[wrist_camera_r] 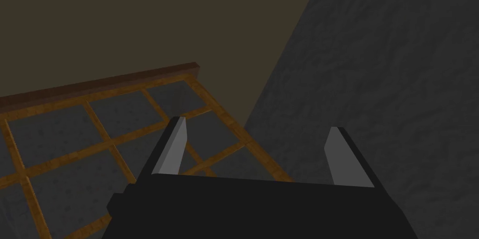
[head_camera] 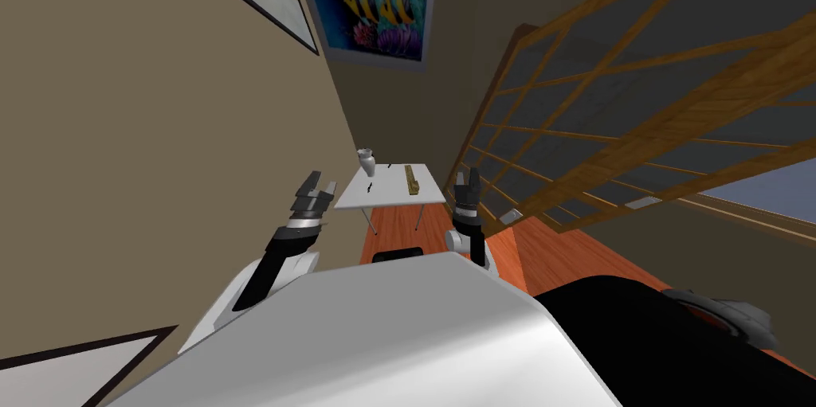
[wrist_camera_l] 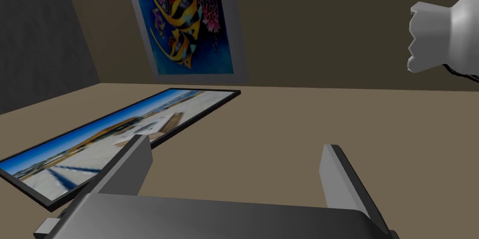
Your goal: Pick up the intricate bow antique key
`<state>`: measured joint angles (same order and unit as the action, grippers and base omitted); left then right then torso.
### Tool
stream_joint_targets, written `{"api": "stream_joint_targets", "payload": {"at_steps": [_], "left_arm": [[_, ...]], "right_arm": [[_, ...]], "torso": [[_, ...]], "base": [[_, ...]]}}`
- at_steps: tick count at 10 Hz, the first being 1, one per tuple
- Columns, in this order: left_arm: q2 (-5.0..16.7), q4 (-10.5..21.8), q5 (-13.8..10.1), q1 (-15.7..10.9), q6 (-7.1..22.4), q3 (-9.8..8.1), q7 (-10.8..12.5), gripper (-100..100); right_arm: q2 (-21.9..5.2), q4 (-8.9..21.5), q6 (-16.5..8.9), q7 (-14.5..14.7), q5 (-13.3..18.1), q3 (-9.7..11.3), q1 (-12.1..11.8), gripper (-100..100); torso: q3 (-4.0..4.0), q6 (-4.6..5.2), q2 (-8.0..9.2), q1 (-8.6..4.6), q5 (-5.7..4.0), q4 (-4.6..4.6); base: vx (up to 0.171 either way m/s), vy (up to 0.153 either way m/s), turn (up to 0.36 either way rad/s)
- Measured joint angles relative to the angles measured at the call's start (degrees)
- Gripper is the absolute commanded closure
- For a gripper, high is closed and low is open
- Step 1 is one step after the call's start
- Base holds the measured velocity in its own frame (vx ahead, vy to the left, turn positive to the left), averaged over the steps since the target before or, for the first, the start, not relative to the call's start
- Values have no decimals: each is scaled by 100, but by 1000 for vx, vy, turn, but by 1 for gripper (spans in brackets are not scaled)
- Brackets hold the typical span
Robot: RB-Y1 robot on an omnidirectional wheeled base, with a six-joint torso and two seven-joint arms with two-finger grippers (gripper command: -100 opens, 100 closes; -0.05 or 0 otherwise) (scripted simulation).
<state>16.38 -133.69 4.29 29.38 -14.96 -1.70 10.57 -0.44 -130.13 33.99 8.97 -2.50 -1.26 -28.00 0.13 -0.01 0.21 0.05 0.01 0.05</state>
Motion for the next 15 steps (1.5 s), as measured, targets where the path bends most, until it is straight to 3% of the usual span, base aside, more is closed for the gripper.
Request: {"api": "stream_joint_targets", "payload": {"at_steps": [6,15], "left_arm": [[952,291,-198,28,588,83,354,-100],[2204,837,-561,-41,1409,308,735,-100]], "right_arm": [[0,0,0,0,0,0,0,0],[0,0,0,0,0,0,-1,0]], "torso": [[-7,2,-12,-4,-1,-3],[-11,-2,-19,1,0,-4]], "base": [[-44,-8,-139],[-22,-4,-171]]}}
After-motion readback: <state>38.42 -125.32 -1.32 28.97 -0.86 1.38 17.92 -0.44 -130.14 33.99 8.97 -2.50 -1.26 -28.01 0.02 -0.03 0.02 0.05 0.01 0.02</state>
